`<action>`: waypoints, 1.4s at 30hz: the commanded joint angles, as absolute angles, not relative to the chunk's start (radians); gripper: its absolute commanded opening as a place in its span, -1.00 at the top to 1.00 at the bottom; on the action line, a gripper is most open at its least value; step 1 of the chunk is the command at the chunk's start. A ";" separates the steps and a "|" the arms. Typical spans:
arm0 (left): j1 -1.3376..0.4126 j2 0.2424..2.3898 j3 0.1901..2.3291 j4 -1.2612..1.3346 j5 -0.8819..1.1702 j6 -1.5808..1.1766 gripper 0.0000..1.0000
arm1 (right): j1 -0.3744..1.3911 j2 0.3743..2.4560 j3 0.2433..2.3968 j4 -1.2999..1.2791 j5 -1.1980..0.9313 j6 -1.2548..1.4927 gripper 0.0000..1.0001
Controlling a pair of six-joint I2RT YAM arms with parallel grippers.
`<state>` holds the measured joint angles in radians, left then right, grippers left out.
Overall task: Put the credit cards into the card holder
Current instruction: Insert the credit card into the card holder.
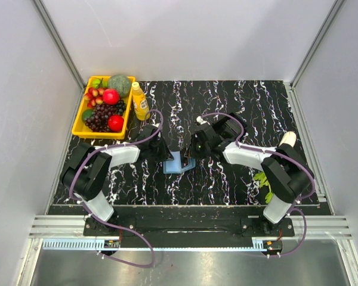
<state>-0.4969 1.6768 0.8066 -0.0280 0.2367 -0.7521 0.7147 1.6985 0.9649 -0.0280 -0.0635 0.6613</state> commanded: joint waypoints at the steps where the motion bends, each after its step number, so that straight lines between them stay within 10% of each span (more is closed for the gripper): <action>1: -0.497 1.689 0.787 -0.051 0.184 -0.735 0.74 | 0.709 1.715 0.946 0.090 -0.124 0.718 1.00; 42: -0.497 1.644 0.730 -0.112 0.130 -0.739 0.64 | 0.669 1.756 0.865 0.192 -0.198 0.701 1.00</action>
